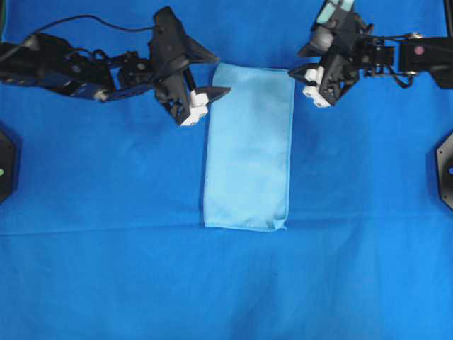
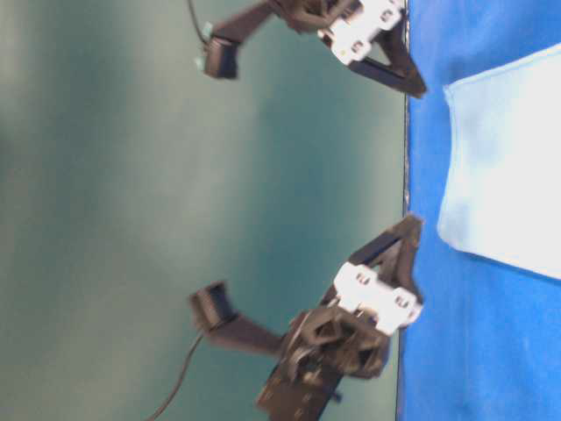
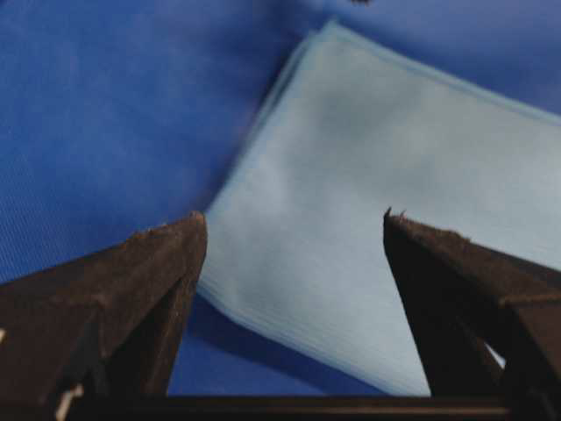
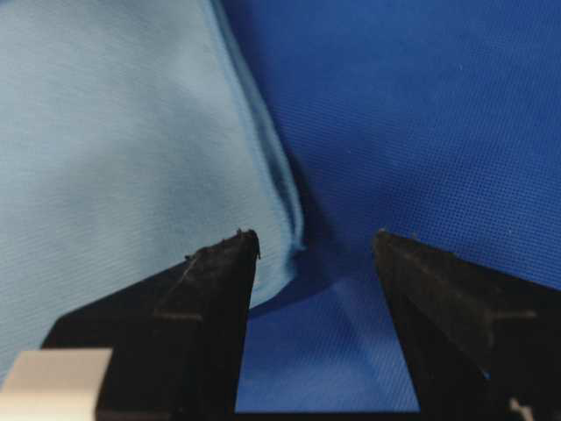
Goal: Fold the light blue towel.
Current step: 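Move both grippers to the towel's top corners and grasp them, then pull the top corners down onto the bottom edge, folding again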
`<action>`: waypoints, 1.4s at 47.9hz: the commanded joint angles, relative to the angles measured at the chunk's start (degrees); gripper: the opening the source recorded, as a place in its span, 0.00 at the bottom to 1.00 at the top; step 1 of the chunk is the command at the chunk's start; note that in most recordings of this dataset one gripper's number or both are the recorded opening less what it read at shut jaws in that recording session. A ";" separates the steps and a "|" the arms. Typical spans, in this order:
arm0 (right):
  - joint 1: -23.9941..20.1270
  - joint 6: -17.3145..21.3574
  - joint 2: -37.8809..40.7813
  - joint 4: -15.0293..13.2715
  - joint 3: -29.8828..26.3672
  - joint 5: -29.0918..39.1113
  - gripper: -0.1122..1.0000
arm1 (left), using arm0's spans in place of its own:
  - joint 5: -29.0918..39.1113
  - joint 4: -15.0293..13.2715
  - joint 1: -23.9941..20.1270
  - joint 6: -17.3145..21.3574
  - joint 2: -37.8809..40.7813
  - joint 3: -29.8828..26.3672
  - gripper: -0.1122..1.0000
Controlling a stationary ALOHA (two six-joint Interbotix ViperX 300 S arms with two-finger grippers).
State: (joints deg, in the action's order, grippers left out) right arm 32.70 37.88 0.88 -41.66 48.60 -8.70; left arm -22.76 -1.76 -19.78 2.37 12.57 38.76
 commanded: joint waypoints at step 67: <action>-0.44 0.18 -0.18 -0.18 -3.16 0.88 0.13 | -0.26 0.09 -2.90 0.18 2.29 -4.75 0.15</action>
State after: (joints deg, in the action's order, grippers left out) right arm 32.34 37.97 3.60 -41.84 45.53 -8.09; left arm -22.68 -1.58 -22.50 2.46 17.75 34.98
